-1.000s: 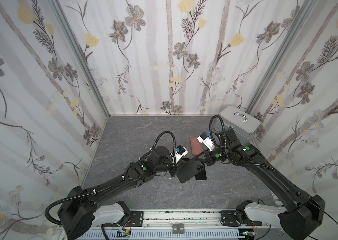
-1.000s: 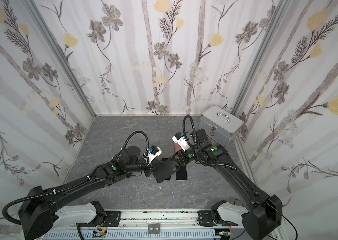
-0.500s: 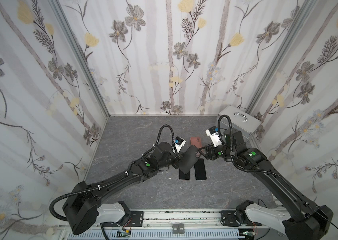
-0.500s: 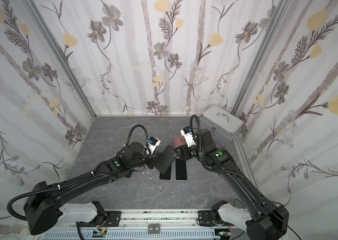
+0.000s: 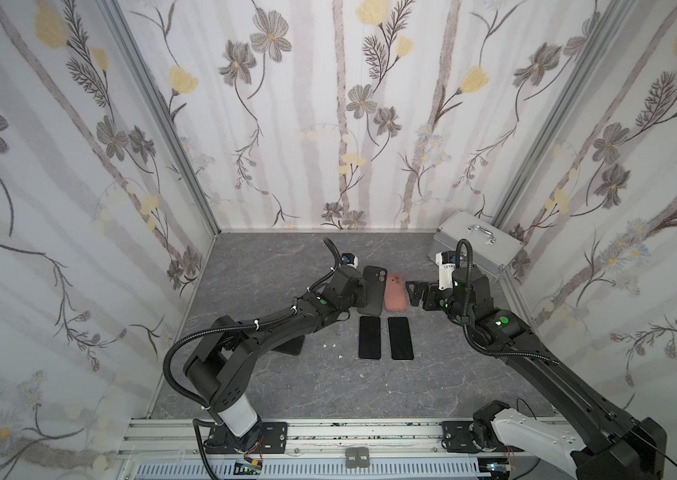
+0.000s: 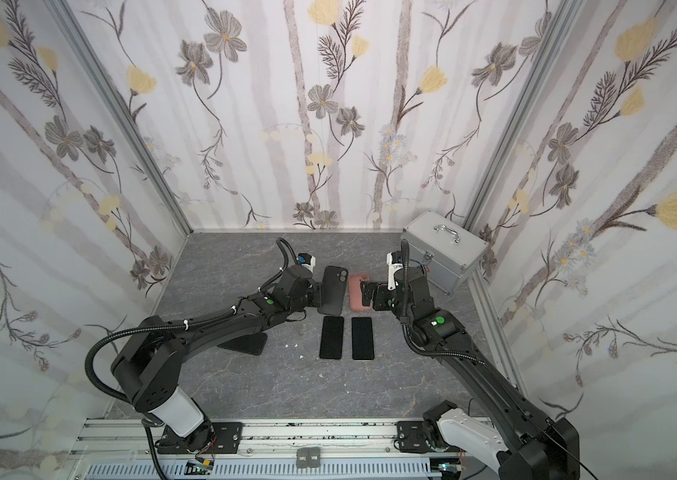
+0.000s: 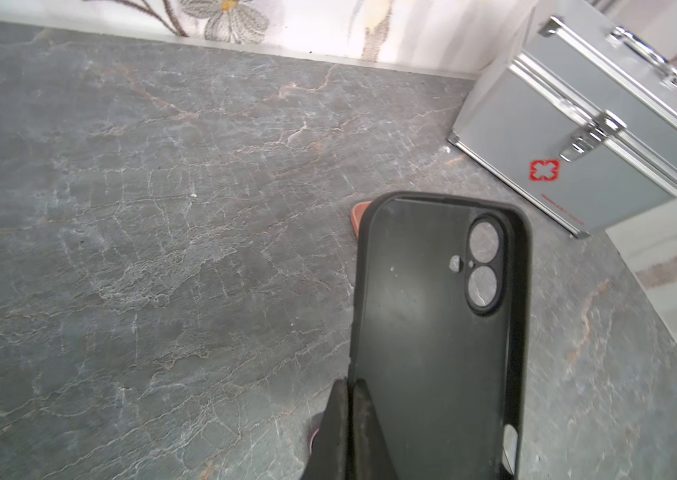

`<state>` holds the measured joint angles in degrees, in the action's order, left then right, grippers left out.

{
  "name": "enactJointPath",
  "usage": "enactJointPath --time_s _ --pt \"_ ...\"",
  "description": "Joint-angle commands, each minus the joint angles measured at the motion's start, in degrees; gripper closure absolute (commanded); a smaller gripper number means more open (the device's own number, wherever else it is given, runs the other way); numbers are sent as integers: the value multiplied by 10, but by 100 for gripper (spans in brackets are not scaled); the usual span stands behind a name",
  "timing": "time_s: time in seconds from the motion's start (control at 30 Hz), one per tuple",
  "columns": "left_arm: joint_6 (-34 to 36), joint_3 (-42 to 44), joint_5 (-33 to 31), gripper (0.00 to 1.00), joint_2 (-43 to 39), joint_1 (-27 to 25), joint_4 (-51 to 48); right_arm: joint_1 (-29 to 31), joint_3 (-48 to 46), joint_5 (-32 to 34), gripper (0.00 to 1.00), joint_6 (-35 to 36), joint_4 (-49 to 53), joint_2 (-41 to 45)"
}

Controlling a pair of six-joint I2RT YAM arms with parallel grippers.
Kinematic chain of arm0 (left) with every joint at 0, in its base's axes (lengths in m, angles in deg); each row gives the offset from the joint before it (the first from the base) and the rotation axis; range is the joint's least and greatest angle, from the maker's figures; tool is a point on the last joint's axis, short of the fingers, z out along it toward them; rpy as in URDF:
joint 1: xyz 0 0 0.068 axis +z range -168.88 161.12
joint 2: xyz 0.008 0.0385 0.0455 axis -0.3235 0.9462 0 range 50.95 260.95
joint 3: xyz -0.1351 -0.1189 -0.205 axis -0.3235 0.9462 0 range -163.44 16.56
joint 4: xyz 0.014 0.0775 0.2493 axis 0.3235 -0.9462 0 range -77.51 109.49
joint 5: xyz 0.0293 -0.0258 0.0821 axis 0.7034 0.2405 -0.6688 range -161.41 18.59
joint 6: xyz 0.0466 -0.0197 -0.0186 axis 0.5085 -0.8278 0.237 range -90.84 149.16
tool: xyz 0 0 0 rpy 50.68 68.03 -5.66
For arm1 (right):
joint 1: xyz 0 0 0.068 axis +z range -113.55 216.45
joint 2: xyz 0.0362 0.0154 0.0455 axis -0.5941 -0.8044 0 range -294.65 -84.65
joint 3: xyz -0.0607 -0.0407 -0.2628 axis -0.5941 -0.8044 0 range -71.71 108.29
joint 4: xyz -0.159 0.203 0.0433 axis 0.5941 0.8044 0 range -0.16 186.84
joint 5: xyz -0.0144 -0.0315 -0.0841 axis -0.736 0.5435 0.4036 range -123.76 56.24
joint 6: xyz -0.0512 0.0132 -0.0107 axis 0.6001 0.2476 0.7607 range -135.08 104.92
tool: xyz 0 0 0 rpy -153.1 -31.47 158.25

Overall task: Take the phone out of the phone case
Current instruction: 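Place the black case by the pink case with the left gripper while the right withdraws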

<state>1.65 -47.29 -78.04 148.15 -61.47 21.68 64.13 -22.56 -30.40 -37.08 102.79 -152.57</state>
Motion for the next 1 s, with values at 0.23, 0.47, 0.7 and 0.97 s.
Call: enactJointPath --time_s 0.23,0.47,0.7,0.97 --pt "-83 -143 17 100 141 27 -126 -3 -34 -57 0 6 -142 -37" --pt "-74 -208 19 100 203 43 -169 -3 -19 -89 0 7 -138 -79" --pt "-51 -271 30 100 256 55 -210 -3 -18 -89 0 13 -133 -94" --pt "-55 -302 42 100 290 59 -229 -3 -25 -79 0 11 -138 -94"
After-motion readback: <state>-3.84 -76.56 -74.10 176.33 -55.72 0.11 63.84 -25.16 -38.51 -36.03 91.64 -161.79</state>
